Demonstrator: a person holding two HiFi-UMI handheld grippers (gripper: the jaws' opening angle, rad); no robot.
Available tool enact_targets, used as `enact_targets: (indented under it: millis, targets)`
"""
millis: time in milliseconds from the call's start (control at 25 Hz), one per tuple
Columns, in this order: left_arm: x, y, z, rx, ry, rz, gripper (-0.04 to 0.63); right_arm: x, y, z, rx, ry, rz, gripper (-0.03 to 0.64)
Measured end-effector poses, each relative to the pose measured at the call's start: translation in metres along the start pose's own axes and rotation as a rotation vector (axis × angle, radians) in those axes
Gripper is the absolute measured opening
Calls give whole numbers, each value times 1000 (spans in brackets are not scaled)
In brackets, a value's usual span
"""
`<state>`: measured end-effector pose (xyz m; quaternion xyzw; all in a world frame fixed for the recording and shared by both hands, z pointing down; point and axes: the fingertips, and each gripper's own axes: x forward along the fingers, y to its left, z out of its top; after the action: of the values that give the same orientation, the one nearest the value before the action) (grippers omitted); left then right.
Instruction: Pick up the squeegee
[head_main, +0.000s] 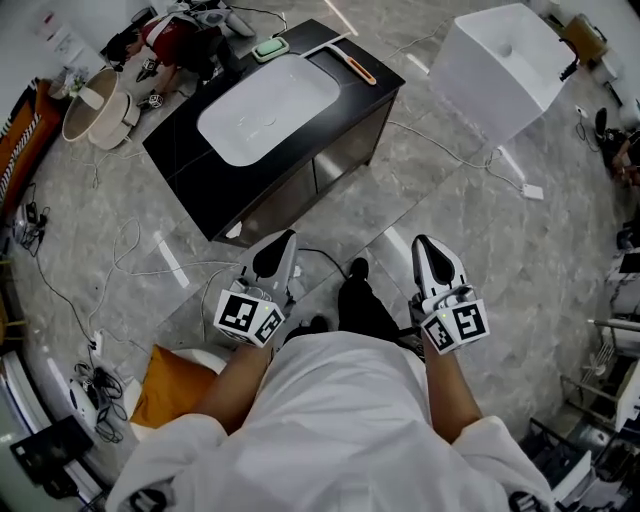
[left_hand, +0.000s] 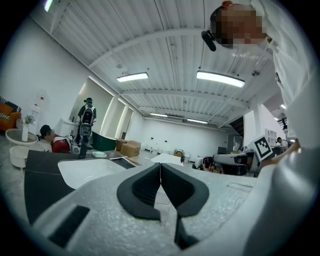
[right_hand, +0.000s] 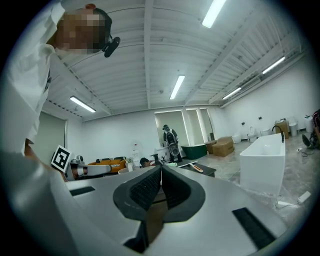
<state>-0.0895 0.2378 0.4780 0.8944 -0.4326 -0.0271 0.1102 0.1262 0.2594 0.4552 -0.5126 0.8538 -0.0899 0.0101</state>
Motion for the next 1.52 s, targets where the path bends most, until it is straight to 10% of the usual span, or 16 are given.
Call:
enact_targets:
  millis: [880, 1520]
  targets:
    - [220, 16, 50, 51, -15, 39, 17, 148, -155, 34, 70, -9, 199, 15]
    - [339, 110, 66, 21, -67, 96, 17, 280, -224, 56, 13, 57, 222, 15]
